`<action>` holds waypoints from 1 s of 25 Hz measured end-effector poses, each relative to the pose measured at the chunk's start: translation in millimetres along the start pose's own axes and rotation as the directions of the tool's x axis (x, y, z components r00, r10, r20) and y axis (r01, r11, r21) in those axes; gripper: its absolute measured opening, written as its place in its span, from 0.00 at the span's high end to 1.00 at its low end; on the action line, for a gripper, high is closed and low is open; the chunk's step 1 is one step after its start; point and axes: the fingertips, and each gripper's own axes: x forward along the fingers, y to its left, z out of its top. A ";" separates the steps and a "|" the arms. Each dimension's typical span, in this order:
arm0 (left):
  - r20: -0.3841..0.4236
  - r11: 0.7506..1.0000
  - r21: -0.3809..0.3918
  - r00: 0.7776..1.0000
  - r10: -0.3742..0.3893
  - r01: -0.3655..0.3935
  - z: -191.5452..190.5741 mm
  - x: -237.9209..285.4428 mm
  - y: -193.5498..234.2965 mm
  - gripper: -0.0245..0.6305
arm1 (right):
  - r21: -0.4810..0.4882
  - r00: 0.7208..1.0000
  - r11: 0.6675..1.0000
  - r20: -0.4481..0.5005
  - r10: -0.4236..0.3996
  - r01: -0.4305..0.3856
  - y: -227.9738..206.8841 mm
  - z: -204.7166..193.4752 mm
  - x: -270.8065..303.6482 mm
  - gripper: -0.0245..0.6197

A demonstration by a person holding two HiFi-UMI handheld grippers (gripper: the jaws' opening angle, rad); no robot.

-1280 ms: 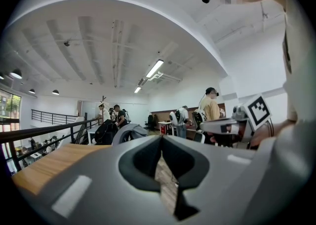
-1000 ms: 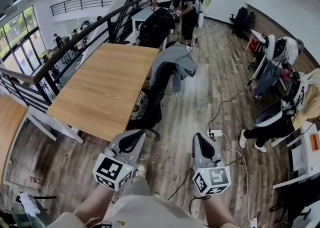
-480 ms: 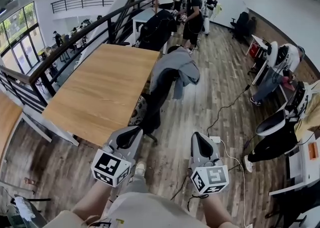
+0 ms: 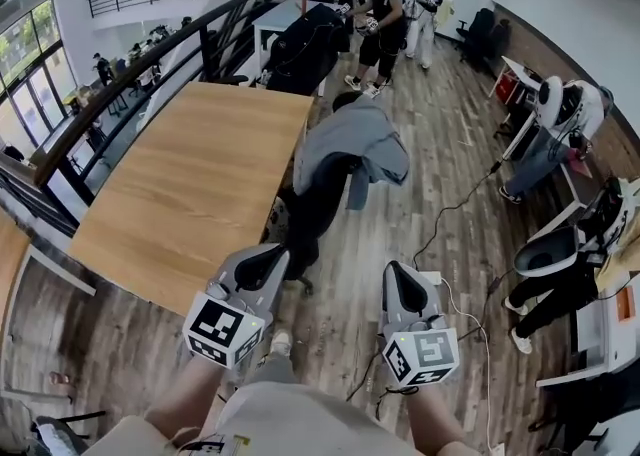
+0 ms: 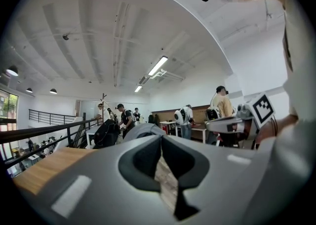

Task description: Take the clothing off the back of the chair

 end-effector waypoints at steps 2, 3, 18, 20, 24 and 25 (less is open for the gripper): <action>-0.006 1.000 0.002 1.000 -0.009 0.009 -2.1 20.7 17.9 0.96 | 0.006 1.000 1.000 -0.008 -0.013 0.013 -8.1 -1.4 23.8 0.96; -0.010 1.000 0.002 1.000 -0.013 0.013 -3.3 31.2 27.3 0.96 | 0.009 1.000 1.000 -0.014 -0.020 0.020 -12.4 -2.2 35.8 0.96; 0.000 0.996 -0.008 0.997 -0.083 0.083 4.5 151.1 138.9 0.95 | 0.016 0.991 0.991 -0.014 -0.129 0.130 -66.4 21.7 178.9 0.96; 0.002 0.995 -0.008 0.995 -0.095 0.095 4.0 161.9 149.6 0.95 | 0.017 0.989 0.989 -0.014 -0.145 0.145 -71.0 22.0 191.5 0.96; 0.003 0.994 -0.010 0.994 -0.112 0.112 2.3 175.9 169.0 0.95 | 0.013 0.986 0.986 -0.016 -0.164 0.164 -73.9 23.7 213.9 0.96; 0.004 0.993 -0.012 0.993 -0.115 0.115 1.3 178.2 173.5 0.95 | 0.012 0.986 0.986 -0.015 -0.167 0.167 -73.4 24.2 219.0 0.96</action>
